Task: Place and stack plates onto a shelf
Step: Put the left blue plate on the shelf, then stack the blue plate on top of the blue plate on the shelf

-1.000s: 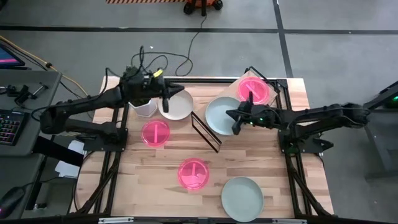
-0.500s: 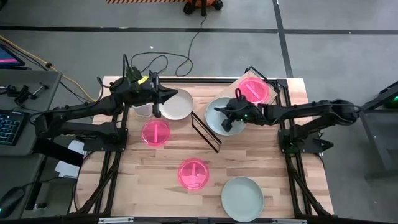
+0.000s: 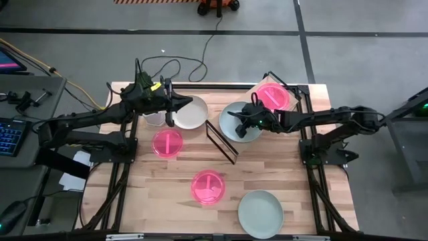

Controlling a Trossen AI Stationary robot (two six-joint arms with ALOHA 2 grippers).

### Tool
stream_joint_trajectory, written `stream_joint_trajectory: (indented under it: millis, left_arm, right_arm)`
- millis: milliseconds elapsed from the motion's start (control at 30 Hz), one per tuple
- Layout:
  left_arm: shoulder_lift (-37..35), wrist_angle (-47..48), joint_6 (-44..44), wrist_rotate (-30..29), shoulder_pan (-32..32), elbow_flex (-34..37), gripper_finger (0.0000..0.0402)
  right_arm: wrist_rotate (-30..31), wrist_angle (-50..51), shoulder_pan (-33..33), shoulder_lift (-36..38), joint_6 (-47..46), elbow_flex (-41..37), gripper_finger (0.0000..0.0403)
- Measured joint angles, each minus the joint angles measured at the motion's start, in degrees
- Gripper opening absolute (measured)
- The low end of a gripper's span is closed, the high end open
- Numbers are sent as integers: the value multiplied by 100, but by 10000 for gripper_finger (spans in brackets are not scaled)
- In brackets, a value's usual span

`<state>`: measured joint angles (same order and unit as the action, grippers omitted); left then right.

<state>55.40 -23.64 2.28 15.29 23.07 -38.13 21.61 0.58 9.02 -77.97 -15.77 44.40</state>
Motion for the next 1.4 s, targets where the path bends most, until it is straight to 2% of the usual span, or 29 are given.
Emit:
stream_joint_trajectory:
  millis: [400, 667, 767, 933, 1067, 1200, 1333, 1400]
  left_arm:
    - [-6, 10, -42, 0, 2, 0, 0]
    - [-221, 991, -231, 247, 0, 47, 0]
    - [-228, 463, -87, 245, 0, 491, 0]
    - [-223, -1365, 210, 354, -3, 1607, 0]
    - [-242, -2384, 136, 662, -3, 2192, 0]
    - [-319, -2467, 10, 680, -5, 2319, 0]
    - [-319, -2452, 68, 671, -5, 2304, 0]
    - [-319, -2427, 108, 671, -5, 2304, 0]
  right_arm:
    - [144, -140, -90, 420, 306, -31, 0]
    - [1133, -186, -833, 971, 873, -31, 0]
    - [1281, -129, -1069, 1131, 947, -31, 0]
    - [1615, 60, -1458, 1380, 976, -31, 0]
    - [1932, 225, -1813, 1554, 973, -31, 0]
    - [1702, 205, -2149, 1796, 947, -31, 0]
    - [624, 202, -2457, 2023, 679, -31, 0]
    - [339, 139, -2587, 2084, 517, -31, 0]
